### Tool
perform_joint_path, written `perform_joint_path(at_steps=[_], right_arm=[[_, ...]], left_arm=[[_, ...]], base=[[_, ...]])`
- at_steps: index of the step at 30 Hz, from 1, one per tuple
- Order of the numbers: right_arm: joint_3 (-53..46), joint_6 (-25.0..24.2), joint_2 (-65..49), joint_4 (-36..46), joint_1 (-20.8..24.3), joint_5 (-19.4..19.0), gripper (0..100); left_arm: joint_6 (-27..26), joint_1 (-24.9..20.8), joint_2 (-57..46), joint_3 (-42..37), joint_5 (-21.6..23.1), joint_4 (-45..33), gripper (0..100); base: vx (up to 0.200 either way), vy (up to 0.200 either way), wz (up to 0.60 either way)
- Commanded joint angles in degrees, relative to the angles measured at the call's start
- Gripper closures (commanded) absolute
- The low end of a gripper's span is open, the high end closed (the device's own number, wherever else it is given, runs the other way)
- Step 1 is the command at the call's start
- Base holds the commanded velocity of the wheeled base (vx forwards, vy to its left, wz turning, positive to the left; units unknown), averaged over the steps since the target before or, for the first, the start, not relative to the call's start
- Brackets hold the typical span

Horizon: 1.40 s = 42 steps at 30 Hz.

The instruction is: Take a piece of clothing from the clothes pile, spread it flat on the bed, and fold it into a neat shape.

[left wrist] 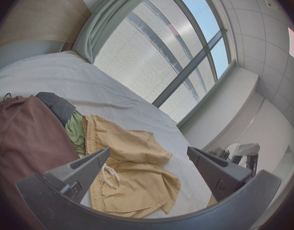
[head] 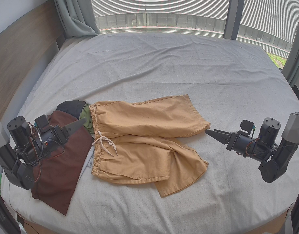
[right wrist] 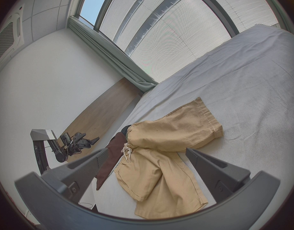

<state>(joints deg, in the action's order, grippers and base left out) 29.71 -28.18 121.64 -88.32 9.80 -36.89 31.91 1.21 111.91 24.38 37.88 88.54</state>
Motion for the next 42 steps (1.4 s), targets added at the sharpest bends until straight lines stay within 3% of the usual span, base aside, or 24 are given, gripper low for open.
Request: perform_joint_path(at_steps=[1,25,42], right_arm=[[-1.32,0.50,-0.52,-0.01,0.04,-0.03,0],[-3.34,0.67,1.41,0.08,-0.13,-0.03,0],[-3.25,0.67,5.72,-0.01,-0.48,-0.03,0]], left_arm=[[-2.74,0.38,0.06,-2.50,1.24,-0.03,0],[-3.35,-0.33,0.50,-4.25,1.24,-0.03,0],[-8.80,-0.42,3.23,-4.25,1.32,-0.03,0]], base=[[0.000,0.000,0.00],[0.000,0.000,0.00],[0.000,0.000,0.00]])
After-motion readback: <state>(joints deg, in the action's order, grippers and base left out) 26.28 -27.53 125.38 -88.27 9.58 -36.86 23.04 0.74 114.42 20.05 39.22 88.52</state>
